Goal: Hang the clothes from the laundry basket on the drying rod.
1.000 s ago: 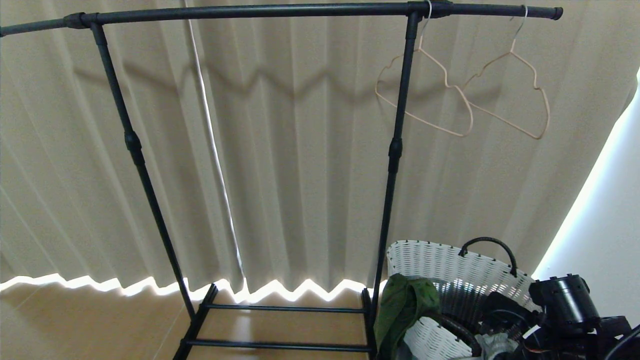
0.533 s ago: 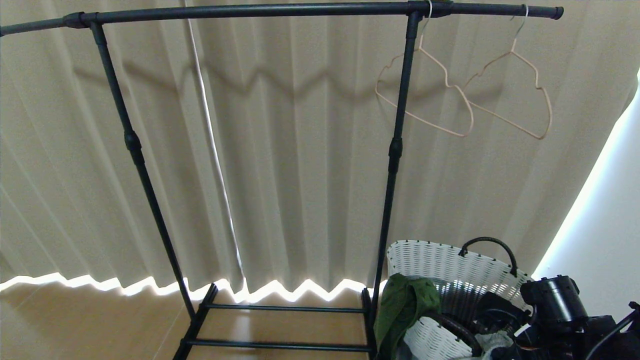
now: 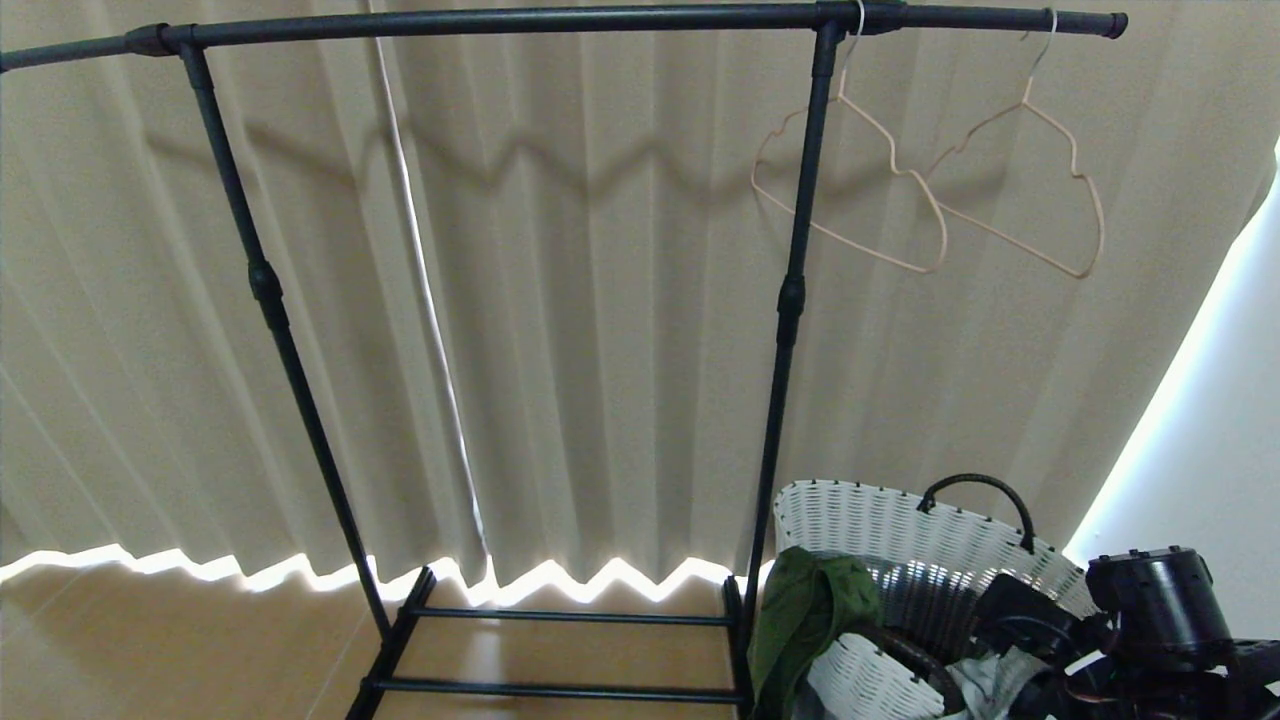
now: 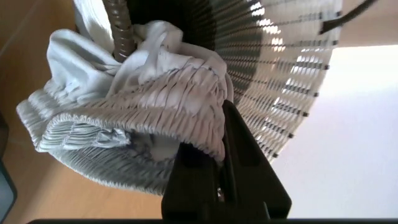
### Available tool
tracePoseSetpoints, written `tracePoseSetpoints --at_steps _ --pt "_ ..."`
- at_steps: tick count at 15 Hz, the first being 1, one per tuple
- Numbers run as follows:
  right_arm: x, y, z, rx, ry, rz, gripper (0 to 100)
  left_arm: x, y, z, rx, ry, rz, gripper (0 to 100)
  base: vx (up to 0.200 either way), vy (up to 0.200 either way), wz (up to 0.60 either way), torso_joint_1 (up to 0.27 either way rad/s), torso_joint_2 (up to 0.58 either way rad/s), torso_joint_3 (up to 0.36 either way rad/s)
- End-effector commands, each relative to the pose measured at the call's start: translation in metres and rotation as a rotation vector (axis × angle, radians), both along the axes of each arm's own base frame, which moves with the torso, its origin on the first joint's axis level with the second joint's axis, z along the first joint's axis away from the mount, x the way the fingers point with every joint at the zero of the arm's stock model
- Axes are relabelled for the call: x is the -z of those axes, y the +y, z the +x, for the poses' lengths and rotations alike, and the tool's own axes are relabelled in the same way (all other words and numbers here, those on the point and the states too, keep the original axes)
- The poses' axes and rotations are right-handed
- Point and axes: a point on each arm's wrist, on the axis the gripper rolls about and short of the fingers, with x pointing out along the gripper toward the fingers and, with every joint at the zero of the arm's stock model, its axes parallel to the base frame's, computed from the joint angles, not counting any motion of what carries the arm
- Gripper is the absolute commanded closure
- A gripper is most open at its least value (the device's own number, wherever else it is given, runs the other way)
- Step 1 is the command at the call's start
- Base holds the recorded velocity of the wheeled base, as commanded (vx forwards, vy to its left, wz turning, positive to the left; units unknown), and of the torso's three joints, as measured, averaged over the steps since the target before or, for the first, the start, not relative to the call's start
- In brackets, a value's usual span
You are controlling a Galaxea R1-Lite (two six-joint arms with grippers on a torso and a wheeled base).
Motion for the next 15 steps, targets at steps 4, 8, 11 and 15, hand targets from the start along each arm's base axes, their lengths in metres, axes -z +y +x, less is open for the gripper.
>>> tracePoseSetpoints --at_steps 4,8,11,15 --pt "-0.043 -0.007 -0.033 0.017 -0.295 0.058 100 0.000 0.000 0.000 -0.001 0.000 0.001 0 0.000 0.000 0.00 0.000 0.00 0.000" --pt "-0.076 -0.016 -0.053 0.073 -0.517 0.098 100 0.000 0.000 0.000 0.002 0.003 0.012 0 0.000 0.000 0.00 0.000 0.00 0.000" --pt "-0.084 -0.017 -0.066 0.070 -0.587 0.108 100 0.000 -0.002 0.000 0.093 0.006 0.029 0 0.000 0.000 0.00 0.000 0.00 0.000" --pt "-0.088 -0.018 -0.074 0.069 -0.636 0.114 100 0.003 -0.004 0.001 0.181 0.037 0.079 0 0.000 0.000 0.00 0.000 0.00 0.000"
